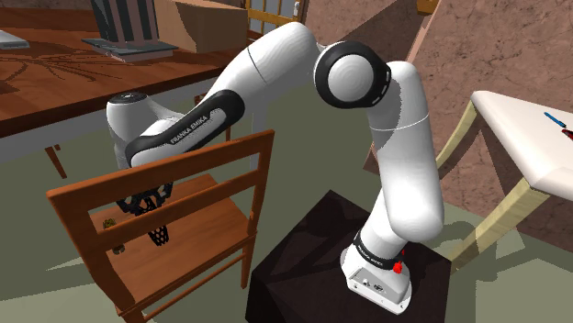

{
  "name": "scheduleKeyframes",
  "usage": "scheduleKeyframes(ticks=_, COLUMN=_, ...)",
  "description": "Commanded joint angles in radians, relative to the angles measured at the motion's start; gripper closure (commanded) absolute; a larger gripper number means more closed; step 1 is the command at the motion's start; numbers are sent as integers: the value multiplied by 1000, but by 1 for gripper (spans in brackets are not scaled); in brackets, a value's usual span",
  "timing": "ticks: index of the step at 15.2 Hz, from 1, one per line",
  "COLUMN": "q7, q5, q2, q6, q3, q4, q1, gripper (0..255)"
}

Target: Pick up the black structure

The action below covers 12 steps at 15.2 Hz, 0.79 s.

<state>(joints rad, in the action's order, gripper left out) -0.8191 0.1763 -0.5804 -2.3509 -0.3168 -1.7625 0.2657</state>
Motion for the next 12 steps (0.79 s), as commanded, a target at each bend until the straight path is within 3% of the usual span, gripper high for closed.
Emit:
scheduleKeyframes(ticks=1, q7=0, q5=0, q2=-1, q6=0, q3=0, q4=-1, q1=0, gripper=255)
scheduleKeyframes(ticks=12, q7=11, q5=-25, q2=64, q6=90, q3=-18, q4=26, q1=-10, gripper=255)
